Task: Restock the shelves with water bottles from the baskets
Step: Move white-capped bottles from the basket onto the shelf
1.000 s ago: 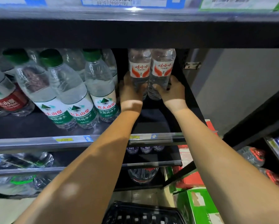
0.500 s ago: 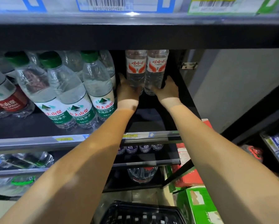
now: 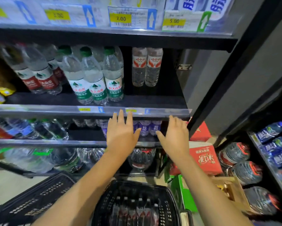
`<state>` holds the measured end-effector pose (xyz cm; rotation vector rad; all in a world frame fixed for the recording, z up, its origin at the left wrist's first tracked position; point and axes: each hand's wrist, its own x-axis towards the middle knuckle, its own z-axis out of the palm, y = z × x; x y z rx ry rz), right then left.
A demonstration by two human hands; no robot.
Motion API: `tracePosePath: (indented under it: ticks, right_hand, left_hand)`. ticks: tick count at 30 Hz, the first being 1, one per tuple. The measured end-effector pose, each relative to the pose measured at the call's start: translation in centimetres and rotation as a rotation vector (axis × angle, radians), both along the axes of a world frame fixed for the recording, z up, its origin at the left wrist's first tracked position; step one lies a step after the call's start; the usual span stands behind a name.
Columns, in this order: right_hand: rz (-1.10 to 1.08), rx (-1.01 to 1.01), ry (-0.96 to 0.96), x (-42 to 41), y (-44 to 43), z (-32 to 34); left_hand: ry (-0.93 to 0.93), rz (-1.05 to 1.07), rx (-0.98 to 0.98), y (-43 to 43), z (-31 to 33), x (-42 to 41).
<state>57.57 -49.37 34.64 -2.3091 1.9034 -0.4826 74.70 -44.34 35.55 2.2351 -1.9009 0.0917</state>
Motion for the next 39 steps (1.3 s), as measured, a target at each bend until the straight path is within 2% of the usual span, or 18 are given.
tracePosePath:
  ticks: [8,13,16,24,29,39]
  right_hand:
    - [0.043,0.213,0.088,-3.7,11.2,-6.1]
    - [0.010,0.382,0.135,-5.0,17.5,-10.1]
    - [-0.042,0.537,0.156,-5.1,20.6,-12.5]
    - [-0.224,0.886,0.200,-4.0,30.3,-18.2]
    - [-0.325,0.978,0.159,-3.6,33.1,-21.3]
    - [-0.375,1.162,0.119,-4.7,33.5,-30.8]
  left_hand:
    - [0.021,0.116,0.339,12.3,-5.2,-2.9]
    - [0.099,0.133,0.584,18.2,-9.1,-3.6]
    - [0.079,0.076,0.573,21.3,-11.6,-3.2]
    - [0.135,0.072,0.810,28.4,-18.2,-0.7]
    - [0.137,0.031,0.946,30.5,-22.6,0.1]
    - [0.188,0.158,1.010,31.0,-33.2,0.3]
